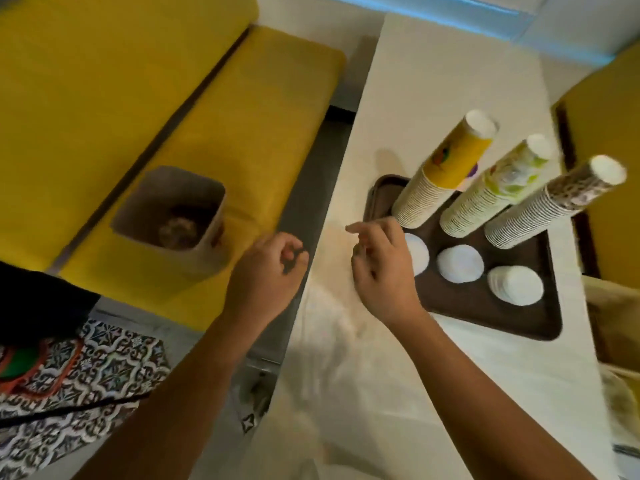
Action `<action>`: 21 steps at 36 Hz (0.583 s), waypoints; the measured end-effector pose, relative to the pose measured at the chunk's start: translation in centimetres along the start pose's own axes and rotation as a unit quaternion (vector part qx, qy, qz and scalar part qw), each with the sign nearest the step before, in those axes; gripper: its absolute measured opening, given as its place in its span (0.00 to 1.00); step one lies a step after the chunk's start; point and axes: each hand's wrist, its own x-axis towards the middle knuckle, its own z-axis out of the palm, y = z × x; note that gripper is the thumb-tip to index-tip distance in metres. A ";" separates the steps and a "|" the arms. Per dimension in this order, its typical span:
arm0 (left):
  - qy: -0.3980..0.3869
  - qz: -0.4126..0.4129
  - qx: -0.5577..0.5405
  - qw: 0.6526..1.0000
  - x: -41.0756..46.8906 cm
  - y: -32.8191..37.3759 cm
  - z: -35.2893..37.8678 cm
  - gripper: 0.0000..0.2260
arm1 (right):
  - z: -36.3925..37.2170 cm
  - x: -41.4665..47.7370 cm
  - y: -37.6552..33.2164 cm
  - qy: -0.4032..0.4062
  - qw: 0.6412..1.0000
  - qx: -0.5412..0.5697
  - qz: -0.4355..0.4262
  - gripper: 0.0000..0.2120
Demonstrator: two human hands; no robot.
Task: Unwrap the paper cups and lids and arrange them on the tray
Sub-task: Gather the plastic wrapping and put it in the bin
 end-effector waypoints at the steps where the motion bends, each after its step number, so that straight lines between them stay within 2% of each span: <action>1: -0.037 0.002 -0.001 0.999 -1.1 1.3 1.6 0.08 | -1.8 -1.8 1.3 -0.003 1.000 -0.005 0.008 0.14; 4: -0.123 -0.008 0.030 0.992 -3.9 4.3 6.0 0.15 | -5.8 -6.5 5.3 -0.013 0.999 -0.028 0.040 0.14; 7: -0.218 -0.081 0.130 0.964 -6.2 6.4 9.8 0.39 | -8.9 -10.4 9.6 -0.061 0.992 -0.078 0.083 0.14; 9: -0.268 -0.105 0.193 0.938 -7.2 7.0 11.4 0.47 | -10.6 -12.5 11.8 -0.117 0.981 -0.112 0.106 0.17; 11: -0.286 -0.092 0.246 0.921 -8.4 7.6 12.6 0.46 | -12.4 -14.5 13.6 -0.164 0.973 -0.127 0.097 0.19; 14: -0.272 -0.059 0.286 0.917 -9.6 8.3 13.8 0.36 | -13.9 -16.5 15.3 -0.223 0.960 -0.156 0.071 0.22; 18: -0.213 -0.044 0.253 0.943 -10.4 8.7 14.4 0.22 | -13.8 -18.3 17.2 -0.272 0.941 -0.199 0.033 0.25; 21: -0.161 -0.055 0.179 0.969 -10.9 9.6 14.4 0.19 | -13.4 -19.2 17.7 -0.280 0.936 -0.212 0.021 0.25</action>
